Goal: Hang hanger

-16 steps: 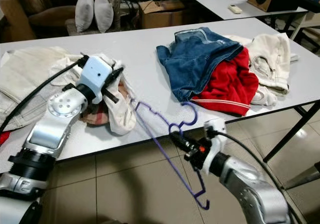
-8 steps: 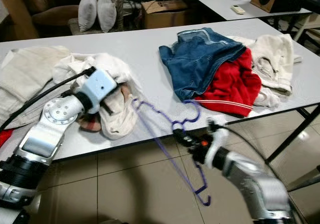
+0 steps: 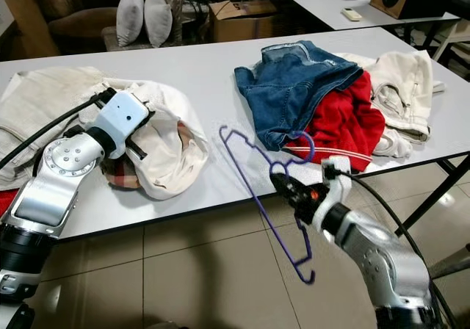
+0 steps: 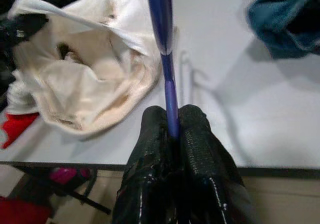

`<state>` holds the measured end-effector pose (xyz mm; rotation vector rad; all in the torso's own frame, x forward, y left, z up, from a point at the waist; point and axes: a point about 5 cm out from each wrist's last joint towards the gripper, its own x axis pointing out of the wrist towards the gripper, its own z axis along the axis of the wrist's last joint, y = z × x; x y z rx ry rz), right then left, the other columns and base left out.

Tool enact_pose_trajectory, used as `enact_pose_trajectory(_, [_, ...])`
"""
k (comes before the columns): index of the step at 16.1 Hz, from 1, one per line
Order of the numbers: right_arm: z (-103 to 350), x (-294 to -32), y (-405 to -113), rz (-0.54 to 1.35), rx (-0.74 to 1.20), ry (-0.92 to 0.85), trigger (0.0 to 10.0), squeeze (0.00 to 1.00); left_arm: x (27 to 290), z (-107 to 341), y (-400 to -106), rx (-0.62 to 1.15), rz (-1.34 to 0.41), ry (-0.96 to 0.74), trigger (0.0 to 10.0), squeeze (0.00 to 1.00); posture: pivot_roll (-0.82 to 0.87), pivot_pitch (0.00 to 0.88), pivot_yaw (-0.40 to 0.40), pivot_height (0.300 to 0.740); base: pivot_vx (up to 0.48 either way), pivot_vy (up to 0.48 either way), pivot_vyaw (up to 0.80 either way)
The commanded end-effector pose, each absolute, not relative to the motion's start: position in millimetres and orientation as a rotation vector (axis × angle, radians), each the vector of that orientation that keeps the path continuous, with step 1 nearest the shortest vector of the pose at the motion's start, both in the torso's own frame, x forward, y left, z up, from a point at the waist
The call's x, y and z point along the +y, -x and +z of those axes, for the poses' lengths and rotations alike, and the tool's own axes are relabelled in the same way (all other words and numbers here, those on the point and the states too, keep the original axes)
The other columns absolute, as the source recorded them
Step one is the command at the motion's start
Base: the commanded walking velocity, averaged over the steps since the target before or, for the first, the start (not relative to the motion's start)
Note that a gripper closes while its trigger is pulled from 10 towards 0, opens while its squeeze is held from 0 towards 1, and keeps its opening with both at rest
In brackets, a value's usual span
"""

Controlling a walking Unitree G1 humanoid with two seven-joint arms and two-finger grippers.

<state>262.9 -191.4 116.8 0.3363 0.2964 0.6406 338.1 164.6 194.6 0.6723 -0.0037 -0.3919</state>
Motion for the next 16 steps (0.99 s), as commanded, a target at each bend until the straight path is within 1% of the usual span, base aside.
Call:
enact_pose_trajectory(1, [128,-188,-263,0.683,0.236,-0.326,10.0,0.0,166,202,-339,-0.024,-0.368,-0.676,0.0,0.0,-0.07,0.0,0.024,0.74,0.0,0.0,0.0])
enact_pose_trajectory(2, [134,-182,-258,0.765,0.21,-0.362,10.0,0.0,162,202,-339,-0.035,-0.371,-0.668,0.0,0.0,-0.07,0.0,0.019,0.74,0.0,0.0,0.0])
enact_pose_trajectory(4, [134,-180,-257,0.777,0.216,-0.365,10.0,0.0,160,203,-340,-0.04,-0.371,-0.662,0.0,0.0,-0.07,0.0,0.017,0.74,0.0,0.0,0.0])
enact_pose_trajectory(6, [133,-176,-254,0.824,0.222,-0.407,10.0,0.0,153,207,-347,-0.076,-0.348,-0.656,0.0,0.0,-0.06,0.0,0.019,0.74,0.0,0.0,0.0])
enact_pose_trajectory(7, [133,-175,-253,0.834,0.222,-0.414,10.0,0.0,152,209,-347,-0.087,-0.35,-0.655,0.4,0.0,-0.06,0.0,0.019,0.74,0.0,0.0,0.0])
enact_pose_trajectory(8, [131,-172,-252,0.845,0.226,-0.424,10.0,0.0,144,215,-348,-0.118,-0.394,-0.624,2.5,0.0,-0.06,0.0,0.025,0.74,0.0,0.0,0.0])
enact_pose_trajectory(9, [130,-171,-251,0.844,0.232,-0.428,10.0,0.0,140,219,-347,-0.131,-0.427,-0.601,2.5,0.0,-0.06,0.0,0.025,0.74,0.0,0.0,0.0])
enact_pose_trajectory(10, [127,-170,-254,0.83,0.243,-0.437,10.0,0.0,131,221,-343,-0.144,-0.506,-0.547,1.9,0.0,-0.06,0.0,0.031,0.74,0.0,0.0,0.0])
enact_pose_trajectory(11, [124,-169,-256,0.819,0.25,-0.443,10.0,0.0,127,222,-340,-0.15,-0.544,-0.535,0.0,0.0,-0.06,0.0,0.035,0.74,0.0,0.0,0.0])
enact_pose_trajectory(12, [118,-166,-264,0.786,0.267,-0.461,10.0,0.0,120,222,-335,-0.151,-0.605,-0.52,0.0,0.0,-0.06,0.0,0.04,0.74,0.0,0.0,0.0])
enact_pose_trajectory(14, [112,-165,-276,0.741,0.282,-0.501,10.0,0.0,115,220,-331,-0.139,-0.672,-0.515,0.0,0.0,-0.06,0.0,0.039,0.74,0.0,0.0,0.0])
enact_pose_trajectory(16, [107,-166,-292,0.69,0.287,-0.562,10.0,0.0,116,215,-330,-0.117,-0.694,-0.556,0.0,0.0,-0.06,0.0,0.035,0.74,0.0,0.0,0.0])
